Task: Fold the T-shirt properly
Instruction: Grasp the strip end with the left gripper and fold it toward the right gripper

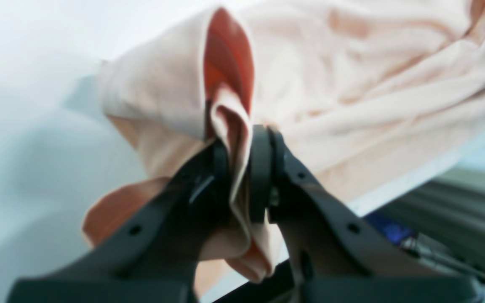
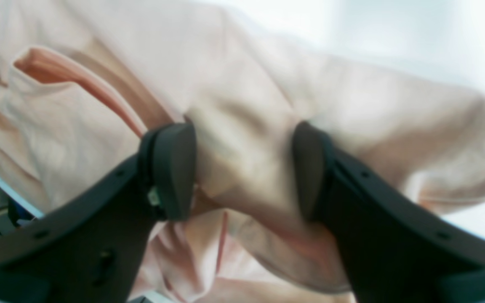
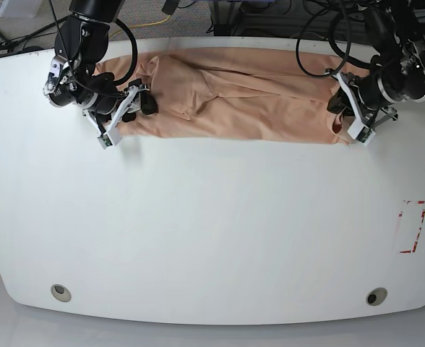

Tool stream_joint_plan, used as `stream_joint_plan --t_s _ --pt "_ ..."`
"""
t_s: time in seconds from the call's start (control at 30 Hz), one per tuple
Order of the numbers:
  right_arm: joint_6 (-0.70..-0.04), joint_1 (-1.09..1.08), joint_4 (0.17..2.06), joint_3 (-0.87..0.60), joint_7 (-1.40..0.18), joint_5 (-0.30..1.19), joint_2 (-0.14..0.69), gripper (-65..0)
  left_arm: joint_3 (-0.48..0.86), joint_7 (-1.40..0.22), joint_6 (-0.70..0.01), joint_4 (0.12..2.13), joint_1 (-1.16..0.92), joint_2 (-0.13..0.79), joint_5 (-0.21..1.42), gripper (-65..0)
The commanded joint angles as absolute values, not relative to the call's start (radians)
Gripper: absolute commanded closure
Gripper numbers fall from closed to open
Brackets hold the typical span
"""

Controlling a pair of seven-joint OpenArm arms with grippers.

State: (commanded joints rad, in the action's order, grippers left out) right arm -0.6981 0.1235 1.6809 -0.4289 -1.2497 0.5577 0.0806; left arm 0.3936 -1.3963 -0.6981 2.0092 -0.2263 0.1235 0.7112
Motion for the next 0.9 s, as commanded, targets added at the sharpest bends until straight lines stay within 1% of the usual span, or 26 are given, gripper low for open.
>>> stream_joint_plan --t_s 0.2,0.4,0.53,0.7,0.9 --pt "-0.698 0.134 1.679 -0.424 -1.225 0.558 0.081 -34.2 0.298 -1.396 -0.698 2.008 -0.173 0.082 0.711 -2.6" --pt "-0.698 0.139 1.678 -0.423 -1.222 0.558 0.079 -34.2 0.196 -1.396 -0.698 1.985 -0.119 0.021 0.710 -2.8" --pt "-0.698 0.137 1.678 -0.424 -1.221 0.558 0.079 -34.2 0.131 -1.396 -0.698 1.983 -0.113 0.015 0.700 -2.8" --pt "-0.698 0.136 1.678 -0.427 -1.221 0.558 0.079 -34.2 0.054 -1.396 -0.698 1.983 -0.113 0.015 0.634 -2.9" --pt "-0.698 0.133 1.681 -0.430 -1.221 0.558 0.079 -34.2 0.090 -1.396 -0.698 1.988 -0.130 0.035 0.631 -2.9"
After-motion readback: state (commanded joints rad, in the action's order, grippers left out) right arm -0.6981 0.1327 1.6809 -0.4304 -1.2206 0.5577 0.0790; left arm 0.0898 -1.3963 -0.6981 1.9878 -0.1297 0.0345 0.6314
